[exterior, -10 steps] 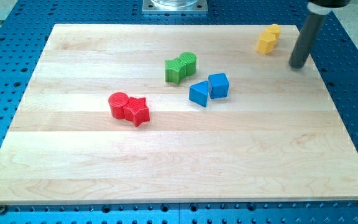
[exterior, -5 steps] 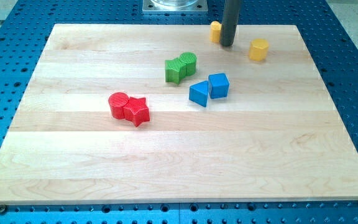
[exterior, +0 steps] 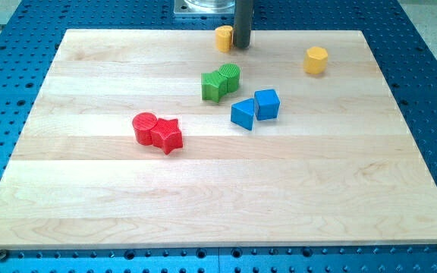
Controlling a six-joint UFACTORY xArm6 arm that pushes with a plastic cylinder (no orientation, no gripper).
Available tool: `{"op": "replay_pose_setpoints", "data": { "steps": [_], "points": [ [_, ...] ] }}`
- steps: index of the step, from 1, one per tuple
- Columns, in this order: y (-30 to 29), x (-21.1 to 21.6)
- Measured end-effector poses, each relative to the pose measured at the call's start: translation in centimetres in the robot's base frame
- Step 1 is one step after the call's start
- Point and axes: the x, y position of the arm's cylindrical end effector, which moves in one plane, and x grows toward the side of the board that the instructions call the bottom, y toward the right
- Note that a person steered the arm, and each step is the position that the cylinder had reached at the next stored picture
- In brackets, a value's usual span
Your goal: Place the yellow blocks at the top left of the board
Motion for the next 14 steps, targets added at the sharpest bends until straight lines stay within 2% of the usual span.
{"op": "replay_pose_setpoints", "data": {
  "steps": [2,4,6,9,11,12,13,14],
  "points": [
    [-13.6,0.1],
    [-13.4,-1.5],
    [-24.5,-0.6],
    [-25.4,-0.8],
    [-7.8,-0.9],
    [-7.6,-0.8],
    [-2.6,-0.1],
    [6.2,0.9]
  ]
}}
